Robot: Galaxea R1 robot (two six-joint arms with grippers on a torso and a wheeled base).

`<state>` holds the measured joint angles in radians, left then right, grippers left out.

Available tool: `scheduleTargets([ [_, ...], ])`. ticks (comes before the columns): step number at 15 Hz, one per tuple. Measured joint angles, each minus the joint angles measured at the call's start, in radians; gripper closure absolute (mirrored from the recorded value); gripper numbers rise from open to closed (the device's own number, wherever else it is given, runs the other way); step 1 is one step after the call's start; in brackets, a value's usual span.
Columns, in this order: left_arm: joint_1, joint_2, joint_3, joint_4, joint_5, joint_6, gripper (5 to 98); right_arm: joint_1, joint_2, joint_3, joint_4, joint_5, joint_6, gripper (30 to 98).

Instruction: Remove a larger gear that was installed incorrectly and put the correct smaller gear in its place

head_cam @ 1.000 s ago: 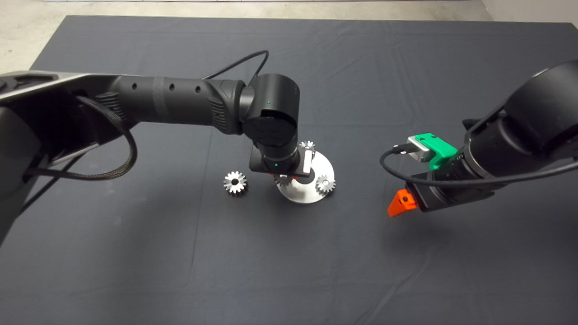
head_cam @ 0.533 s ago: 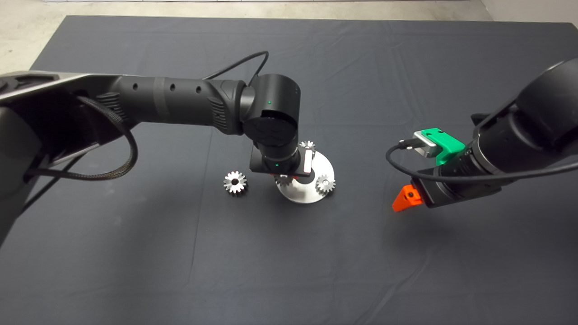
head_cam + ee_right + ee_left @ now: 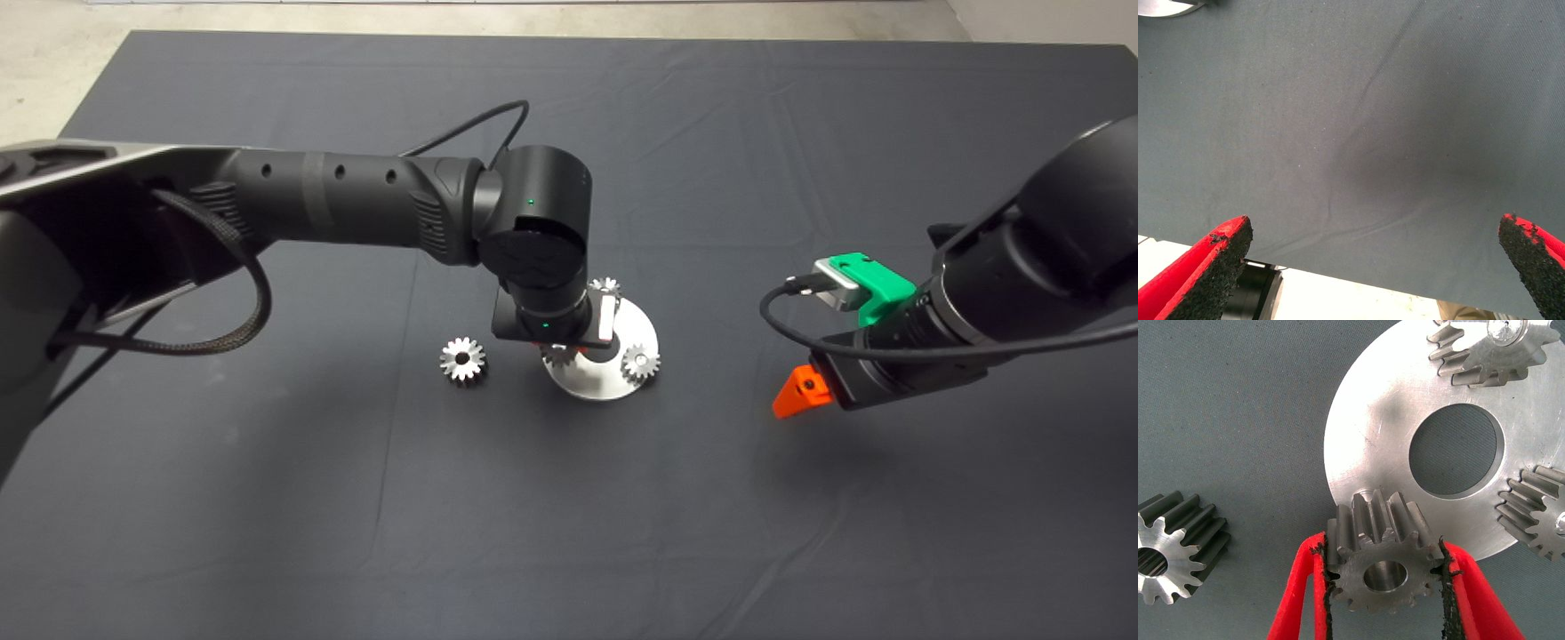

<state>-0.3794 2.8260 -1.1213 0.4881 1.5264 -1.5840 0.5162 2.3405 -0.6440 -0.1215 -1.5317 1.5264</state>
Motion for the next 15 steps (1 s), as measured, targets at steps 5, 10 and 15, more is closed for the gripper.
scheduleTargets([
  [5, 0.017, 0.002, -0.009, 0.010, 0.001, 0.003, 75.8, 0.000, -0.003, 0.014, 0.000, 0.000, 0.000, 30.8],
  [10, 0.017, 0.003, -0.004, 0.015, 0.003, 0.003, 75.8, 0.000, -0.003, 0.016, 0.000, 0.000, 0.000, 30.8],
  [15, 0.025, 0.009, -0.004, 0.030, 0.017, 0.003, 75.8, 0.000, -0.008, 0.017, 0.000, 0.001, 0.000, 30.8],
])
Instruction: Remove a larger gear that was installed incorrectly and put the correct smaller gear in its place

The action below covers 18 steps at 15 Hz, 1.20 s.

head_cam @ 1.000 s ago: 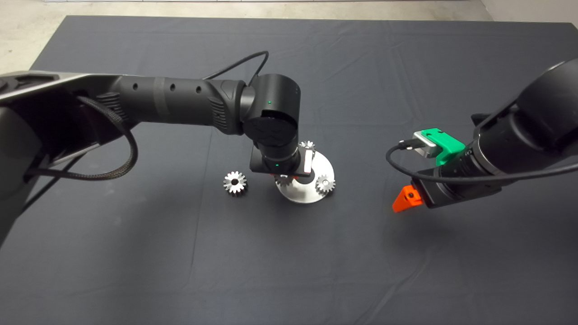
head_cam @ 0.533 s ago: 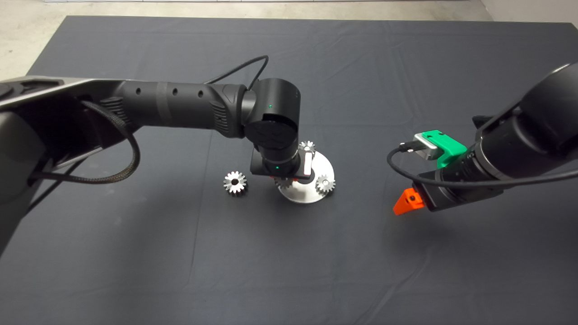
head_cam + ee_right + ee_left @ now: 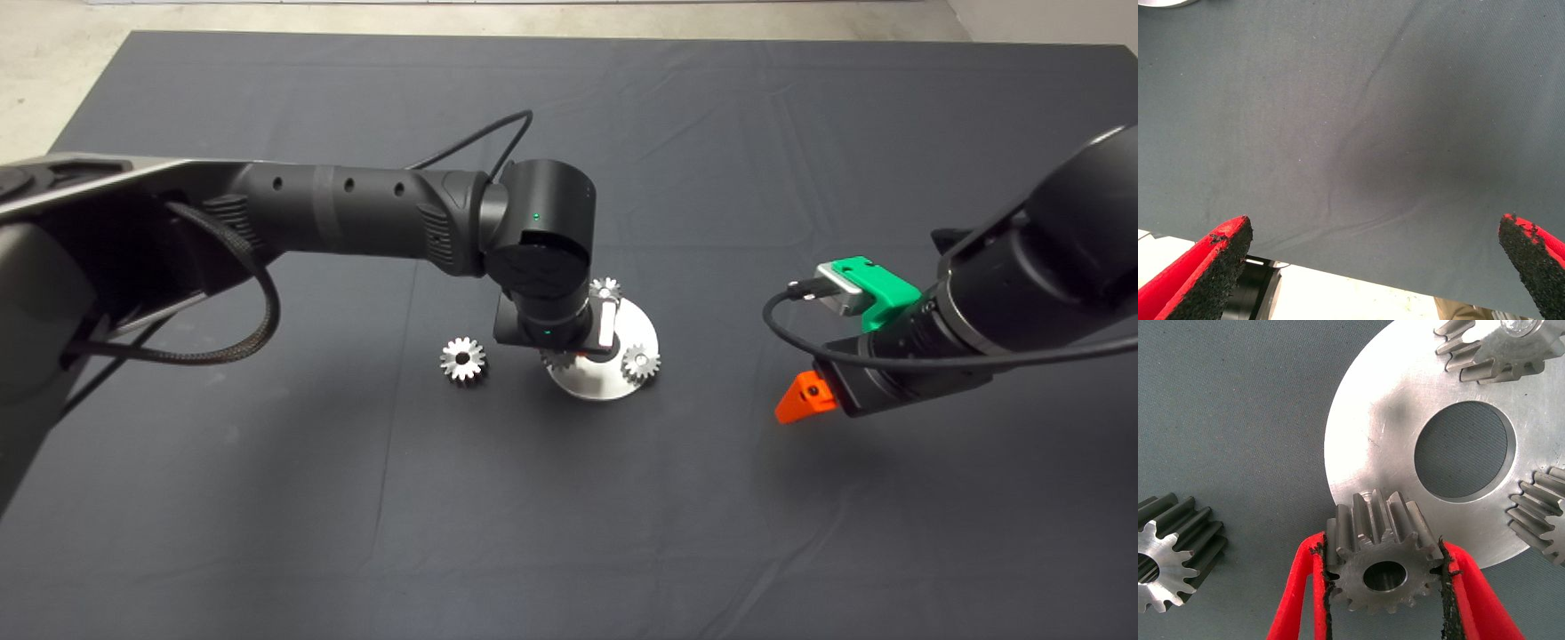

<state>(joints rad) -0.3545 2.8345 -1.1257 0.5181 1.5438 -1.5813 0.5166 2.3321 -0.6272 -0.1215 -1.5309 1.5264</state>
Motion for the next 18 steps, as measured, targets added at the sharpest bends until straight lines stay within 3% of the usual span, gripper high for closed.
scheduleTargets([
  [18, 0.000, 0.003, -0.005, 0.000, 0.002, 0.011, 71.8, 0.000, -0.003, 0.002, 0.000, 0.000, 0.000, 30.8],
])
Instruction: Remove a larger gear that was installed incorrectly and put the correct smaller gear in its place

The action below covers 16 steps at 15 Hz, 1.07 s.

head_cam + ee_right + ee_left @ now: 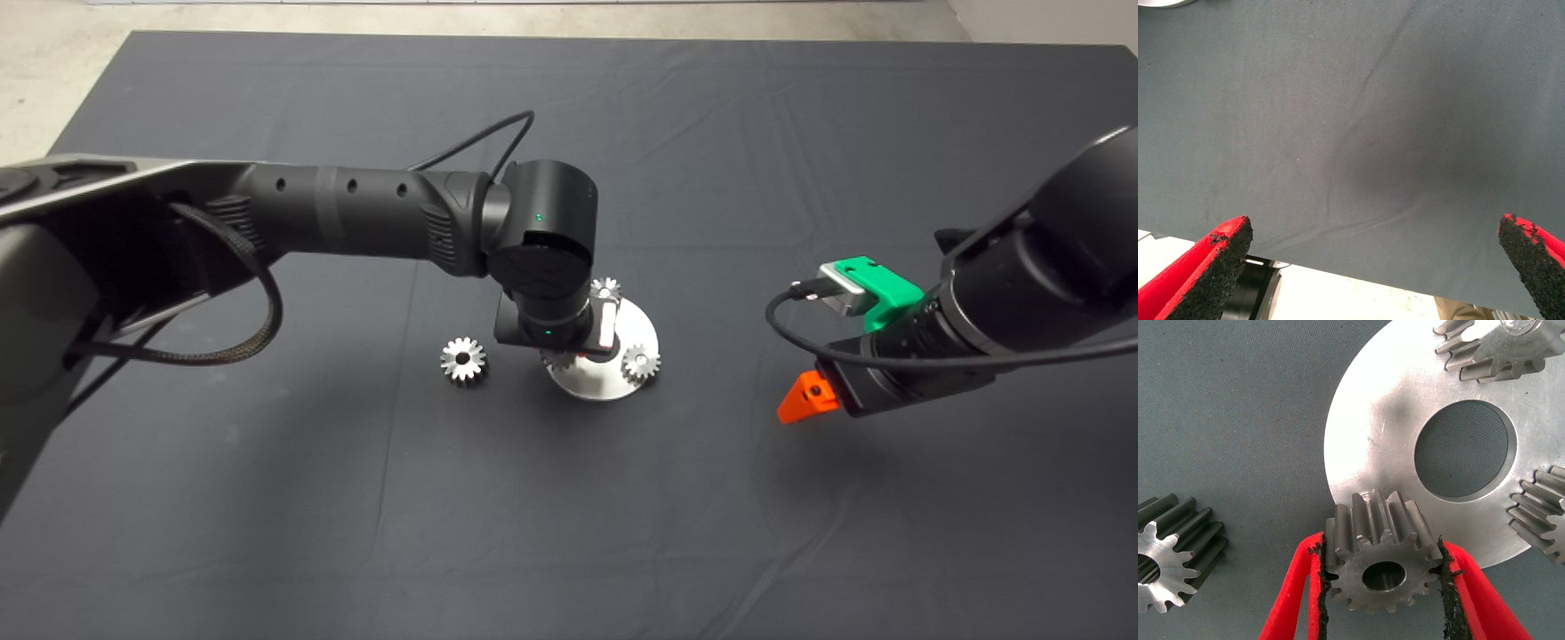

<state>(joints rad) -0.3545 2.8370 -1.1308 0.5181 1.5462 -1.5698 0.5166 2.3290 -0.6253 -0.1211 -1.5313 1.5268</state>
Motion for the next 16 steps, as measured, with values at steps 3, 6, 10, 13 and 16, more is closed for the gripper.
scheduleTargets([
  [3, 0.000, 0.000, 0.000, 0.000, 0.000, 0.000, 71.9, 0.000, 0.000, 0.000, 0.000, 0.000, 0.000, 30.8],
  [6, 0.000, 0.000, 0.000, 0.000, 0.000, 0.000, 72.1, 0.000, 0.000, 0.000, 0.000, 0.000, 0.000, 30.8],
  [10, 0.000, 0.000, 0.000, 0.000, 0.000, 0.000, 73.8, 0.000, 0.000, 0.000, 0.000, 0.000, 0.000, 30.8],
  [13, 0.000, 0.000, 0.000, 0.000, 0.000, 0.001, 75.3, 0.000, 0.000, 0.000, 0.000, 0.000, 0.000, 30.8],
  [16, 0.000, 0.000, 0.000, 0.000, 0.000, 0.008, 77.0, 0.000, 0.000, 0.000, 0.000, 0.000, 0.000, 30.8],
])
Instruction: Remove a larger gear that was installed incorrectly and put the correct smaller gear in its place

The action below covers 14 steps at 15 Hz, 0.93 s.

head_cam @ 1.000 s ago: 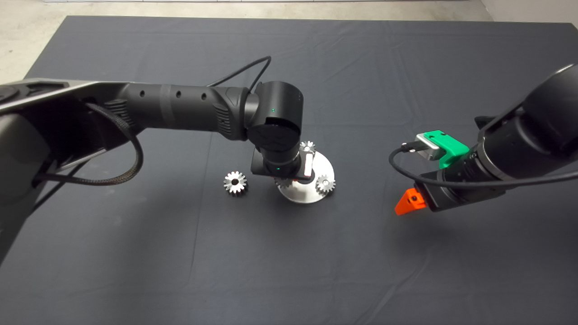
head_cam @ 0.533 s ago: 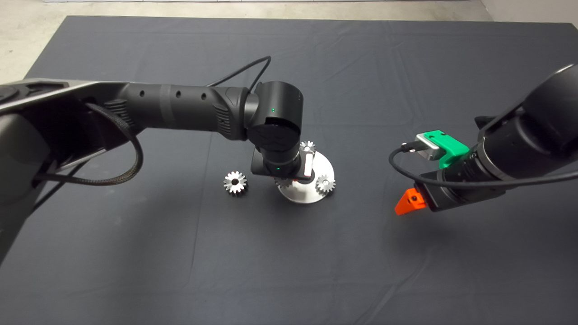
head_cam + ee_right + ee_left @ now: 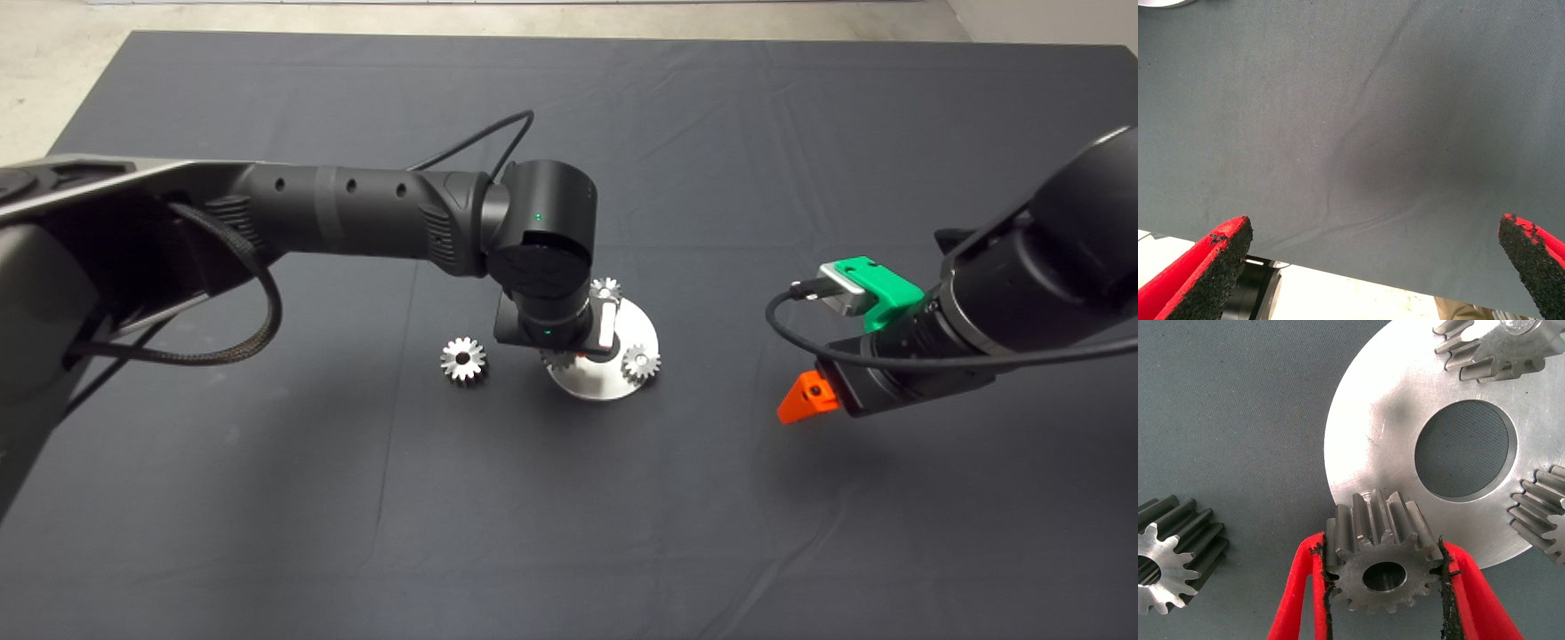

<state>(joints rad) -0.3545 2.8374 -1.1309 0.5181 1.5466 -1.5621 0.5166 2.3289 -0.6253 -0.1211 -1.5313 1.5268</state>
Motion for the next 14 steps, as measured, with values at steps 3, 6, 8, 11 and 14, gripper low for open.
scheduleTargets([
  [3, 0.000, 0.000, 0.000, 0.000, 0.000, 0.001, 77.9, 0.000, 0.000, 0.000, 0.000, 0.000, 0.000, 30.8],
  [6, 0.000, 0.000, -0.001, 0.000, 0.000, 0.002, 79.4, 0.000, 0.000, 0.000, 0.000, 0.000, 0.000, 30.8],
  [8, 0.000, 0.000, -0.001, 0.000, 0.000, 0.002, 79.7, 0.000, 0.000, 0.000, 0.000, 0.000, 0.000, 30.8],
  [11, 0.000, 0.000, -0.001, 0.000, 0.000, 0.005, 79.7, 0.000, 0.000, 0.000, 0.000, 0.000, 0.000, 30.8],
  [14, 0.000, 0.000, -0.002, 0.000, 0.000, 0.007, 79.9, 0.000, 0.000, 0.000, 0.000, 0.000, 0.000, 30.8],
])
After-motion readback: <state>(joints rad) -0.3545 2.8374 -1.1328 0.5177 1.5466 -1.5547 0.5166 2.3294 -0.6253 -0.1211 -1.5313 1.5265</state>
